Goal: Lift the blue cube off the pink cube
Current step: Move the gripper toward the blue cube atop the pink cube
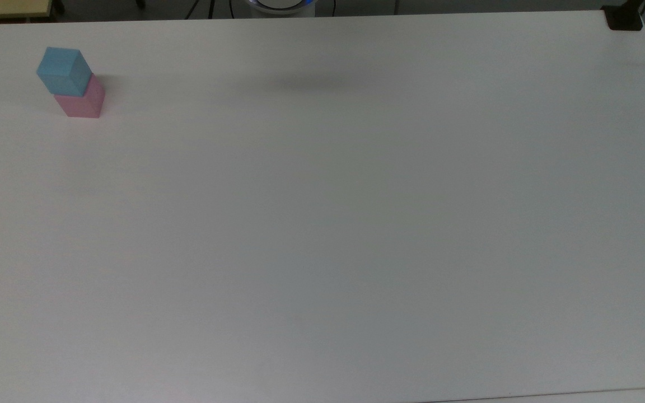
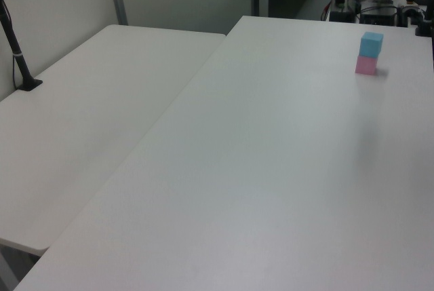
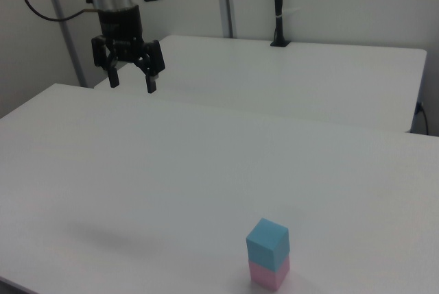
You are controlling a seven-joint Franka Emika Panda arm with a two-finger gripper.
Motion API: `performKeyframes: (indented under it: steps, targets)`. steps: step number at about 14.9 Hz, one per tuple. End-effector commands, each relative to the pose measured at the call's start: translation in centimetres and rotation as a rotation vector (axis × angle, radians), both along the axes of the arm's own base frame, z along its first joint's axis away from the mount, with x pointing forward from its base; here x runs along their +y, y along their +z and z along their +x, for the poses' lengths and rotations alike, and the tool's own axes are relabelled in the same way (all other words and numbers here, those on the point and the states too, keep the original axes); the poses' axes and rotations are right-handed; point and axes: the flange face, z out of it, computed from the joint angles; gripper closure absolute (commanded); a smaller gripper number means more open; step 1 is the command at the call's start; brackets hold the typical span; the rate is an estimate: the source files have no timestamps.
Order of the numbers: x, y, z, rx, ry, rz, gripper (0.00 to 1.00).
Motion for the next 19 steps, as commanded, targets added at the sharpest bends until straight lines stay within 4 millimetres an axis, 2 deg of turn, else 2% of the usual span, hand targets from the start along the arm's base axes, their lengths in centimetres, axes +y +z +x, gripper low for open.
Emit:
performKeyframes:
  steps: [1,3,5,6,8,9,11,12,13,14,17,19]
  targets:
    - [-0.3,0.3,-0.1,-0.02,-0.017,0.012,0.0]
    - [-0.6,0.3,-0.1,-0.02,-0.013,0.01,0.0]
    - [-2.4,0.3,-0.3,-0.019,-0.028,0.011,0.0]
    - [-4.0,0.3,-0.5,-0.017,-0.028,0.011,0.0]
    - [-8.9,-0.5,-1.3,-0.009,-0.046,0.014,0.0]
    - [-12.4,-2.0,-1.7,-0.016,-0.058,0.013,0.0]
    - [-16.3,-4.7,-1.6,-0.06,-0.113,-0.019,0.0]
    - [-19.0,-7.3,-1.6,-0.053,-0.144,-0.074,0.0]
    - [-20.3,-8.7,-1.6,-0.054,-0.152,-0.116,0.0]
    - [-22.2,-11.7,-1.6,-0.064,-0.168,-0.157,0.0]
    - [-26.3,-14.9,-3.3,-0.091,-0.195,-0.188,0.0]
    - [-27.6,-17.3,-4.8,-0.041,-0.16,-0.178,0.0]
